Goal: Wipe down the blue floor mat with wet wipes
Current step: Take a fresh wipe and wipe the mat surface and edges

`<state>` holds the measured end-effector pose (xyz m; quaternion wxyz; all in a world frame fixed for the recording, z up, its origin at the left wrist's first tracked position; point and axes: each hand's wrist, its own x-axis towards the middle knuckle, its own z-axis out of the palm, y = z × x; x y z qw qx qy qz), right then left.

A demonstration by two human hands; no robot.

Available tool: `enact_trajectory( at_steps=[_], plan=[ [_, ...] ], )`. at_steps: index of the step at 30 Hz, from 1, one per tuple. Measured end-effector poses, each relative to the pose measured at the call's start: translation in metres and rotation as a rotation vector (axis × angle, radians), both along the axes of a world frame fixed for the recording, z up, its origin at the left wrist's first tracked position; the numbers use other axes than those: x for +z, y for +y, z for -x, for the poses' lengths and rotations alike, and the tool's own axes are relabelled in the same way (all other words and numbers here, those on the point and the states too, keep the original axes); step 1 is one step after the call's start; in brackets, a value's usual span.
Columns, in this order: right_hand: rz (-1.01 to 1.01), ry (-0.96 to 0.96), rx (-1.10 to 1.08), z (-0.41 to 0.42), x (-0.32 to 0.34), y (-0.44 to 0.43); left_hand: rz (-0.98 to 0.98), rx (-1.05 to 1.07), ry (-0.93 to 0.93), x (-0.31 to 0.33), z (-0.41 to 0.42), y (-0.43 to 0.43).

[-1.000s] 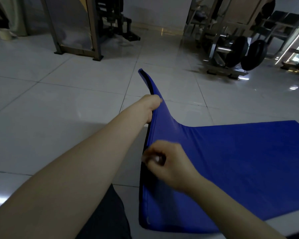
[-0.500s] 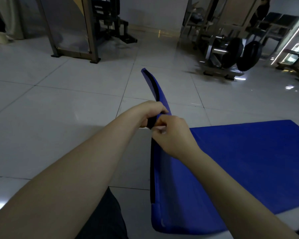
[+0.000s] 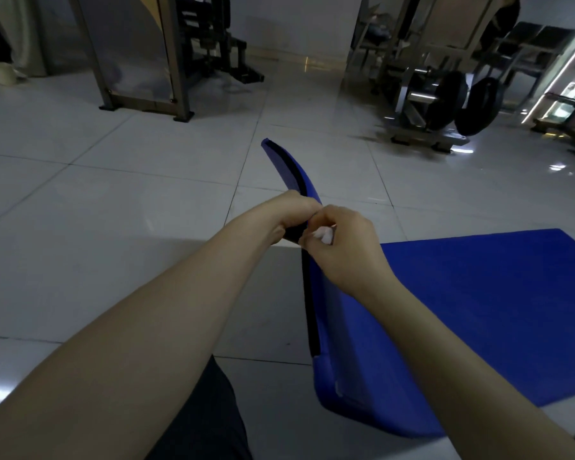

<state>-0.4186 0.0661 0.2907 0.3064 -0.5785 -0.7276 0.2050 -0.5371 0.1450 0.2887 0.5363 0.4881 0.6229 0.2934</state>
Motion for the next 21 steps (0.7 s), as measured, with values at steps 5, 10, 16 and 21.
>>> enact_trajectory(
  at_steps=[5, 10, 16, 21],
  plan=[
    [-0.025, 0.109, -0.069, 0.006, -0.003, 0.008, -0.001, 0.047, -0.009, -0.001, 0.003, 0.003],
    [-0.078, 0.062, 0.148, -0.010, -0.013, -0.032, -0.038, 0.111, -0.027, -0.006, 0.013, 0.012],
    [-0.226, 0.019, 0.326, -0.012, -0.021, -0.038, -0.037, 0.143, -0.040, -0.012, 0.021, 0.015],
    [-0.200, -0.083, 0.139, 0.016, -0.016, 0.010, -0.043, 0.100, 0.028, -0.008, 0.016, 0.012]
  ],
)
